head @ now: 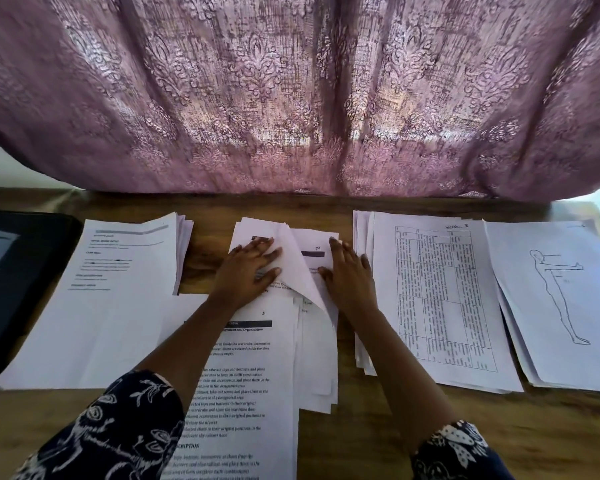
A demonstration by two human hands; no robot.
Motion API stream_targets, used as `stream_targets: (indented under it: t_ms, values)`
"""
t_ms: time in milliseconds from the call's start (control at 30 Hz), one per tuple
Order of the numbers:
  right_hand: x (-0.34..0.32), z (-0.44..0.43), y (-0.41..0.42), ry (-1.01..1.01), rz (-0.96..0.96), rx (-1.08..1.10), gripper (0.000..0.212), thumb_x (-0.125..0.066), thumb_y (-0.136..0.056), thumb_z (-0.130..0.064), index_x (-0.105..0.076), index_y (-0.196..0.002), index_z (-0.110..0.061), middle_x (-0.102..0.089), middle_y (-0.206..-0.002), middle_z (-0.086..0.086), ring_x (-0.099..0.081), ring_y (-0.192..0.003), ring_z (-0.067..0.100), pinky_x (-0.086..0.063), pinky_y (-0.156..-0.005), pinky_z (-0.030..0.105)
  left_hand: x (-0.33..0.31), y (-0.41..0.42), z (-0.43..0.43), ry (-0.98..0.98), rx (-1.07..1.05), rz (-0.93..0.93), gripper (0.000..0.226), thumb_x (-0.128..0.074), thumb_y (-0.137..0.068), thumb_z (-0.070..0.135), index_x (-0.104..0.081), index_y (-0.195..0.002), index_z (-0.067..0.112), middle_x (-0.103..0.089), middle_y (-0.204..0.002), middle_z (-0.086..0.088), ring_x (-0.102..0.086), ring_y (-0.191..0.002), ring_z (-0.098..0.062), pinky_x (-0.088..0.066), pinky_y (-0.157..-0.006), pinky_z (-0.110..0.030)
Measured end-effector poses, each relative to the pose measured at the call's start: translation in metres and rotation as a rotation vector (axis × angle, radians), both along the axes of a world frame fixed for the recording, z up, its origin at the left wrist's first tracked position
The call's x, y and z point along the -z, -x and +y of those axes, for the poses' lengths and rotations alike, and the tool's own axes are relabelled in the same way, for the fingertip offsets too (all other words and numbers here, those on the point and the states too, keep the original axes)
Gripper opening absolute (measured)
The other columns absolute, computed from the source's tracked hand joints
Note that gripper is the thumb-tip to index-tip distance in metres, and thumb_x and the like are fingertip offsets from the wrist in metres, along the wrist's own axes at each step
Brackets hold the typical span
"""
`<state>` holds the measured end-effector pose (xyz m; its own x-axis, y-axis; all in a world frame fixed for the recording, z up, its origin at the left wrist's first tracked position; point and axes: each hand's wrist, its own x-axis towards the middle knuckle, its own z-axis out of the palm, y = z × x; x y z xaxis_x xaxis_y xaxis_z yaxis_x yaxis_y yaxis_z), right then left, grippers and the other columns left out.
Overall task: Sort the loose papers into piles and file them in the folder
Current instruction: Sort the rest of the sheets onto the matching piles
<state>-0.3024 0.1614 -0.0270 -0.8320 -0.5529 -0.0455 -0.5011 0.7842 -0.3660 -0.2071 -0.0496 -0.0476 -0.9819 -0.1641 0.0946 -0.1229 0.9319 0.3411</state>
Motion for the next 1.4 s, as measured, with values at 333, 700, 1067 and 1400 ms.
stream_targets:
  t_ms: [333,700,1067,1400]
  values:
    - [-0.017,-0.011,-0.042,0.41,-0.003,0.038,0.06,-0.058,-0.094,-0.031,-0.031,-0.147,-0.024,-0.06,-0.131,-0.001,-0.061,-0.112,0.022,-0.047,-0.095,0.037,-0.006,-0.003,0.004,-0.093,-0.019,0.033,0.084,-0.01,-0.086,0.076,-0.046,-0.142,0.025,-0.038,-0.151,0.002,-0.029,-0.143,-0.018,-0.022,-0.118,-0.043]
    - [-0.016,-0.012,-0.043,0.29,-0.122,-0.187,0.042,-0.044,-0.101,-0.026,-0.042,-0.142,-0.018,-0.051,-0.141,0.007,-0.056,-0.12,0.027,-0.046,-0.103,0.041,-0.006,-0.002,0.003,-0.1,-0.064,0.06,0.075,-0.03,-0.087,0.073,-0.037,-0.147,0.029,-0.042,-0.149,-0.001,-0.038,-0.139,-0.021,-0.031,-0.114,-0.045]
    - [-0.012,-0.011,0.0,0.066,0.05,-0.042,0.06,-0.055,-0.095,-0.034,-0.029,-0.147,-0.019,-0.048,-0.141,0.009,-0.046,-0.129,0.029,-0.03,-0.111,0.042,-0.001,0.0,-0.003,-0.044,0.012,0.0,0.08,-0.01,-0.086,0.076,-0.042,-0.144,0.031,-0.034,-0.153,0.005,-0.026,-0.145,-0.017,-0.023,-0.117,-0.045]
    - [-0.011,-0.008,-0.043,0.34,0.009,-0.062,0.051,-0.044,-0.097,-0.044,-0.039,-0.143,-0.023,-0.064,-0.106,0.004,-0.065,-0.088,0.022,-0.042,-0.067,0.023,-0.002,0.0,0.0,-0.098,-0.024,0.041,0.072,-0.022,-0.088,0.071,-0.04,-0.145,0.029,-0.036,-0.152,0.004,-0.031,-0.143,-0.018,-0.024,-0.118,-0.045]
